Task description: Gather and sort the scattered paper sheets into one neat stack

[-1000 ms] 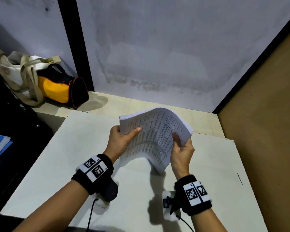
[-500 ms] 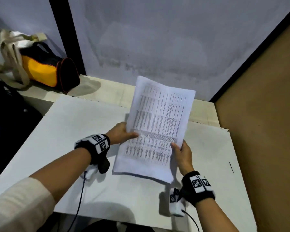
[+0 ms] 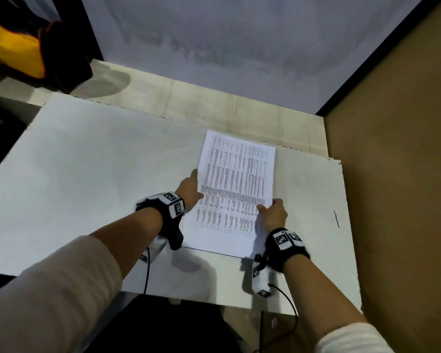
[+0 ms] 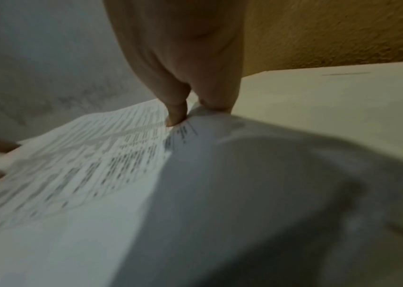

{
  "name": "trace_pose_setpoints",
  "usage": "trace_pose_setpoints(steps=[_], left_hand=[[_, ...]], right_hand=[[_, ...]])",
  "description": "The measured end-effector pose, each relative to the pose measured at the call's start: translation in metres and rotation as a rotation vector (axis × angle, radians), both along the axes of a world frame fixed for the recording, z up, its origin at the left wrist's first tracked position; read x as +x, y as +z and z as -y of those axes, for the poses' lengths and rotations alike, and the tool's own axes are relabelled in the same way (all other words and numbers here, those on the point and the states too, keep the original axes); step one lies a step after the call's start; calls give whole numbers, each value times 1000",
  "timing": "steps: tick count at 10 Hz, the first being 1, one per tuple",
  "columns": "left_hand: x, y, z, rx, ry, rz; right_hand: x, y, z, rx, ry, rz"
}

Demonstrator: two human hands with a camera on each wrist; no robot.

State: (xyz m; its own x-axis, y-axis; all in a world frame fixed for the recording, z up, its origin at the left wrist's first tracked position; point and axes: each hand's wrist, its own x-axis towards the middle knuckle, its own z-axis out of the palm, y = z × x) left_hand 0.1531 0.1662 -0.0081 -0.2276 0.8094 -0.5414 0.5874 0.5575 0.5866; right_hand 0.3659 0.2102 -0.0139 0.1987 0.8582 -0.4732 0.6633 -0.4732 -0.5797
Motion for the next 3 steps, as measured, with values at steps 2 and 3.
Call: trace_pose_setpoints(steps=[2,3], left_hand=[[6,1,-3,-88,-55,-250],[-4,14,-4,-21,-50,-268]], right_hand=[[-10,-2,6,-51,109,191],[-2,12,4,-56,186,238]])
